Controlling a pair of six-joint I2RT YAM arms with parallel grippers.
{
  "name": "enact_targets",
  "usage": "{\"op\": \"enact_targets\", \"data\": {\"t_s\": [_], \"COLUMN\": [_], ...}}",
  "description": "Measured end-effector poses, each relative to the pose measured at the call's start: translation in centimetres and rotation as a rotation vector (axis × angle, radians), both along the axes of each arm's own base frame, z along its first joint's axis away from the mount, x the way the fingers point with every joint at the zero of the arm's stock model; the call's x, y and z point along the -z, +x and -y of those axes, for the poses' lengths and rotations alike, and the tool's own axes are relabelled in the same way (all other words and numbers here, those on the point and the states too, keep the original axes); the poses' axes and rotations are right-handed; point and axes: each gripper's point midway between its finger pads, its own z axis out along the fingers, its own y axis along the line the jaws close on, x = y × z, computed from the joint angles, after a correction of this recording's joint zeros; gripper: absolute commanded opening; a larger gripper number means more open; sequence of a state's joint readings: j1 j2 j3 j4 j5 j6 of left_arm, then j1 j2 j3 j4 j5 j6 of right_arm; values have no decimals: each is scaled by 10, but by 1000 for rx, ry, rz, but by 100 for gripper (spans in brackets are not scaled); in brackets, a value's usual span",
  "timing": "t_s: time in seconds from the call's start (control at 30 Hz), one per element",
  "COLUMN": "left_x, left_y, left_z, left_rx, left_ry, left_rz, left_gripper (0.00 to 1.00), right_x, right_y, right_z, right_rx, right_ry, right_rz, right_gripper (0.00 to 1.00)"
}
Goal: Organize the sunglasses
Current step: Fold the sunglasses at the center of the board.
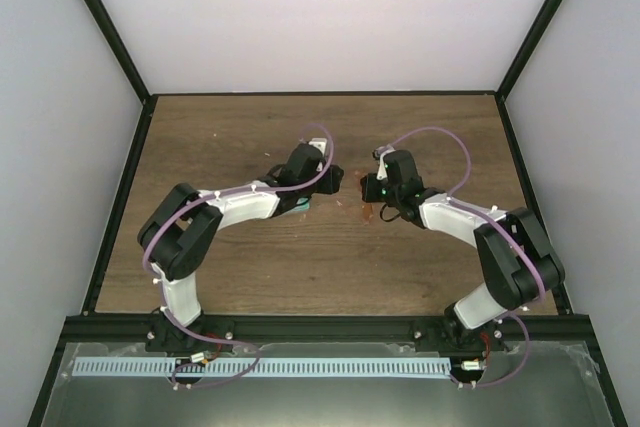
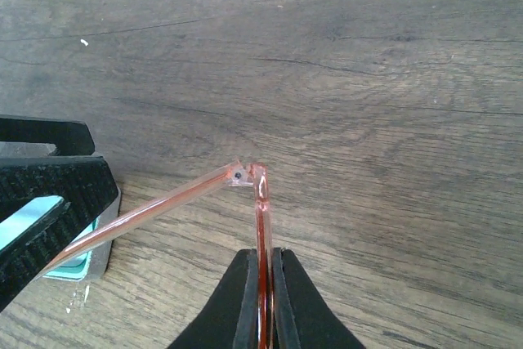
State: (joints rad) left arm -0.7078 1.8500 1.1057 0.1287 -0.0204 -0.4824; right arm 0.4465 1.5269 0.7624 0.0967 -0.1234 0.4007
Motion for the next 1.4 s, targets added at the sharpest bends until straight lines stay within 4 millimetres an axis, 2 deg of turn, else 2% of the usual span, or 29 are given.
{"op": "enact_targets", "data": {"t_s": [0.13, 0.2, 0.27, 0.37, 0.43, 0.5, 0.57, 0.63, 0.77, 0.83, 0.9, 1.07, 1.4], "left_x": [1, -5, -19, -53, -74, -85, -79, -61, -4, 19, 33, 34, 13], "left_y": [-2, -5, -12, -23, -32, -45, -62, -78, -109, -116, -116, -104, -68], "left_z": [-5, -11, -21, -29, -27, -19, -10, -7, -24, -35, -44, -45, -2], "left_rx": [-22, -39, -60, -78, -76, -65, -60, -80, -180, -231, -282, -355, -394], "left_ry": [-3, 0, -7, -48, -85, -108, -110, -96, -13, 31, 64, 64, -21], "left_rz": [1, 14, 38, 92, 123, 139, 123, 86, 8, -11, -12, 25, 103], "left_gripper": [56, 52, 47, 37, 27, 20, 16, 14, 13, 14, 14, 14, 14], "right_x": [2, 1, -2, -2, -1, 0, -1, -4, -9, -9, -9, -10, -13], "right_y": [-1, 1, 4, 11, 14, 17, 20, 22, 25, 26, 26, 26, 27], "right_z": [1, 1, 0, -1, -2, -2, -3, -3, -3, -3, -3, -4, -6], "right_rx": [1, 4, 11, 19, 23, 29, 36, 42, 52, 54, 56, 62, 61], "right_ry": [-3, -2, -1, -3, -6, -8, -8, -4, 5, 7, 9, 20, 40], "right_rz": [-6, 1, 10, 16, 15, 13, 15, 21, 29, 28, 27, 29, 37], "right_gripper": [1, 1, 1, 1, 1, 1, 1, 1, 1, 1, 1, 1, 1]}}
